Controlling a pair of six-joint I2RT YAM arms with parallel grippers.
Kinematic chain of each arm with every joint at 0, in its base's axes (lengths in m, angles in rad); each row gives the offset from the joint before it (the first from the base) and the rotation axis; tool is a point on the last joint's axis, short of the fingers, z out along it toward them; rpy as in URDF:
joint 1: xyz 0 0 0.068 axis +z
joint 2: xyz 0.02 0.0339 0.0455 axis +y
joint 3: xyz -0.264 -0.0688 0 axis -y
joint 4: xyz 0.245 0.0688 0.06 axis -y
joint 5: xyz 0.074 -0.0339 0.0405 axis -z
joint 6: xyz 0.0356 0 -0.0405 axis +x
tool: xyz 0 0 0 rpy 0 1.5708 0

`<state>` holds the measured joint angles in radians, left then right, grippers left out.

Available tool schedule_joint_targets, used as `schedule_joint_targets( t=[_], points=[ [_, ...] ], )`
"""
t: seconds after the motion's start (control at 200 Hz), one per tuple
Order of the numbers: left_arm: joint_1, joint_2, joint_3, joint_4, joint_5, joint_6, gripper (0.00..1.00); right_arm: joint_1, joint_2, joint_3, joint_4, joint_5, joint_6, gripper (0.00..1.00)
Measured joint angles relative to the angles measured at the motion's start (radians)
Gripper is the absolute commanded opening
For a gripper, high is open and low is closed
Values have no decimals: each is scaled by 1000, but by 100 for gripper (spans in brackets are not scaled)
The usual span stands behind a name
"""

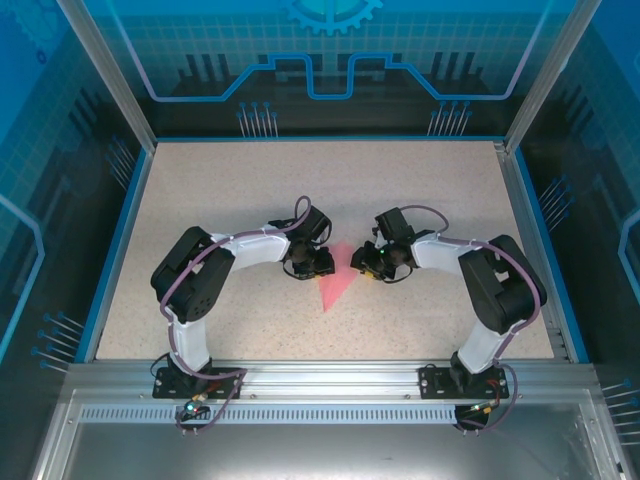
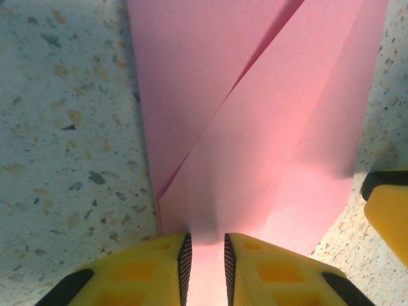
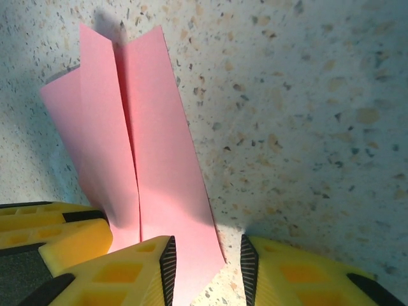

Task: Fold a paper plane with a square sheet of paper (pick it up from the middle)
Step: Turn over the paper at the center of the table.

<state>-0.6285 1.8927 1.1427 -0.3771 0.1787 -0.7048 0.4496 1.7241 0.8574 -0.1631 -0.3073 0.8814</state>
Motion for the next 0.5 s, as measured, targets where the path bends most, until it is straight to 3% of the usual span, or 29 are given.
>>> schedule_joint_targets(
  t=[0.5],
  points=[
    [0,0,0,0,0,0,24,6,27,-1,60,-40,12,31]
  ],
)
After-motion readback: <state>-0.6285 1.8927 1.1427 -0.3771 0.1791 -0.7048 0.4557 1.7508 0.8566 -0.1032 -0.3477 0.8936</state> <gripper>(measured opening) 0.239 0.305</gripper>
